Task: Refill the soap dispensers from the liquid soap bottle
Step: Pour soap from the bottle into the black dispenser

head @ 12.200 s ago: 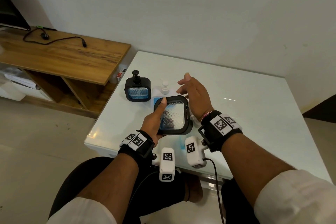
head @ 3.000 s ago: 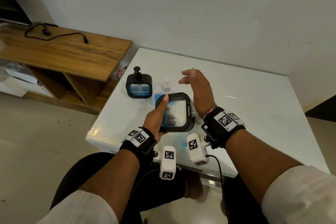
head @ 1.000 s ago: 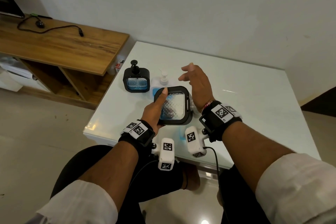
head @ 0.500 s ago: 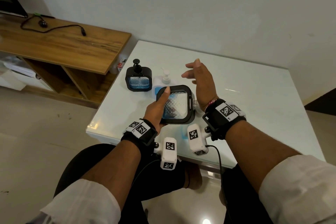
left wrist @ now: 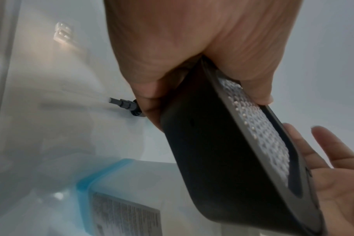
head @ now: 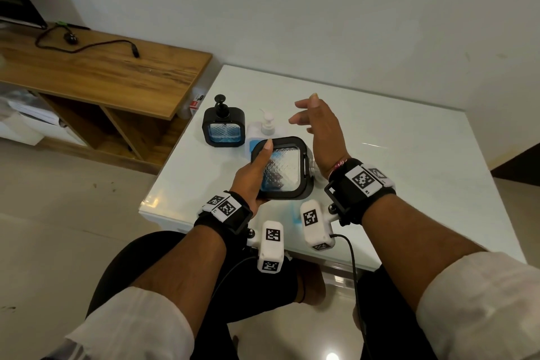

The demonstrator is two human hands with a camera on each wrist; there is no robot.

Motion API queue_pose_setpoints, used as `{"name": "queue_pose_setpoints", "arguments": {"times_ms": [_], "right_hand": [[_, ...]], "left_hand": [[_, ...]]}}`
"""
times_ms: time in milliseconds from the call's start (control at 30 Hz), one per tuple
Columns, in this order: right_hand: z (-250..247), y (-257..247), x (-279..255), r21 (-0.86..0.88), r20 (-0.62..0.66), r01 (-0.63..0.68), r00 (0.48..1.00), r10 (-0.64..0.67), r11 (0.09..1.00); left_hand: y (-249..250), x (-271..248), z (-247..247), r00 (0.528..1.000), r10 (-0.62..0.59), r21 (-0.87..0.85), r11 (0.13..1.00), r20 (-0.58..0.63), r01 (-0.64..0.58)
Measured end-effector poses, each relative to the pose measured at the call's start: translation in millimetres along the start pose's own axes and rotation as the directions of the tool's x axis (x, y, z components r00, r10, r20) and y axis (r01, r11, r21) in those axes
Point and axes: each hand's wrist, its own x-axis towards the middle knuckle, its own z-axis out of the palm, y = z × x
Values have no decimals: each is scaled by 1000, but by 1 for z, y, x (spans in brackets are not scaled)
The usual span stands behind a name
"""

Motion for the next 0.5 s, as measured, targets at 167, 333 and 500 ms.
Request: {"name": "queue_pose_setpoints", "arguments": {"times_ms": [167, 333, 500], "right_hand": [[0, 4, 2, -54, 33, 10, 999, -8, 998], [-1, 6, 1, -68, 46, 19, 999, -16, 997], [-1, 0, 2, -7, 3, 9, 1000, -9, 1000]], "left_hand": [[2, 1, 2, 1000, 4, -9, 1000, 6, -4], [-1, 1, 1, 1000, 4, 2, 1000, -4, -4], [0, 0, 0, 1000, 7, -15, 1000, -10, -7]]}}
